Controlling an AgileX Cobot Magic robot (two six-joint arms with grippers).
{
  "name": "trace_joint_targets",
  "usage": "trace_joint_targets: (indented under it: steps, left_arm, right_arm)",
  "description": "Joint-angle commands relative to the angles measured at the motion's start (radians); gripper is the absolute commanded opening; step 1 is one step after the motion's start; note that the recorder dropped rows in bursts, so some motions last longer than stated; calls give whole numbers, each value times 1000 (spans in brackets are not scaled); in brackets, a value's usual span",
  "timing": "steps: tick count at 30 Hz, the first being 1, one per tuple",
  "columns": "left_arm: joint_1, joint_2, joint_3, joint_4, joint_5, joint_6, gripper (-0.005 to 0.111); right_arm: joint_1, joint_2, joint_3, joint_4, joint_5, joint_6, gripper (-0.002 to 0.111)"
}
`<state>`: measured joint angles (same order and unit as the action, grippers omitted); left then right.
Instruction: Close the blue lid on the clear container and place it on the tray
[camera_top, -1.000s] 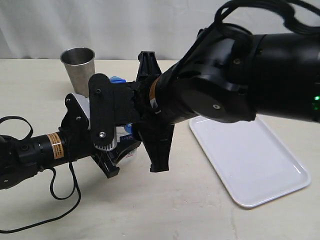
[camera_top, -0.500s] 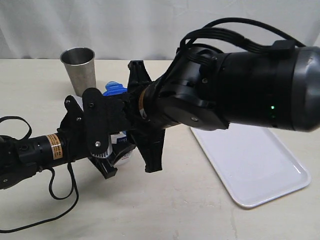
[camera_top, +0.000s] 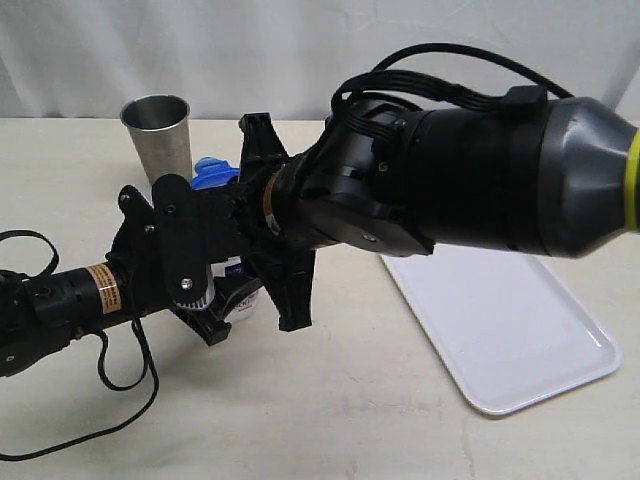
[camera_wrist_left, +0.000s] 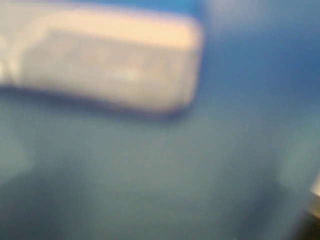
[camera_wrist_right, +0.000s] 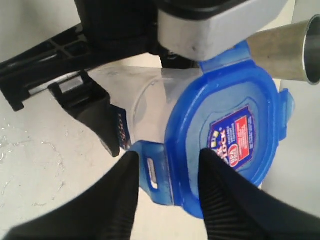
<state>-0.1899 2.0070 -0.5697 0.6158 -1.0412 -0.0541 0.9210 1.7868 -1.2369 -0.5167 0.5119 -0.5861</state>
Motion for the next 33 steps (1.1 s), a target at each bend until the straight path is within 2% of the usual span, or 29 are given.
trace_joint_targets:
  steps: [1, 8, 20, 25, 33]
  left_arm:
    - [-18, -11, -3, 90, -127, 24, 0]
    - [-18, -11, -3, 90, -134, 24, 0]
    - [-18, -11, -3, 105, -140, 17, 0]
    - [-18, -11, -3, 112, -143, 17, 0]
    - [-18, -11, -3, 123, -147, 13, 0]
  right_arm:
    - [-1, 89, 28, 54, 9, 19, 36]
    - [-1, 91, 29, 54, -3, 34, 27]
    - [-1, 109, 57, 48, -115, 64, 27]
    - [-1, 113, 57, -30, -145, 159, 27]
    - [-1, 135, 86, -60, -164, 164, 27]
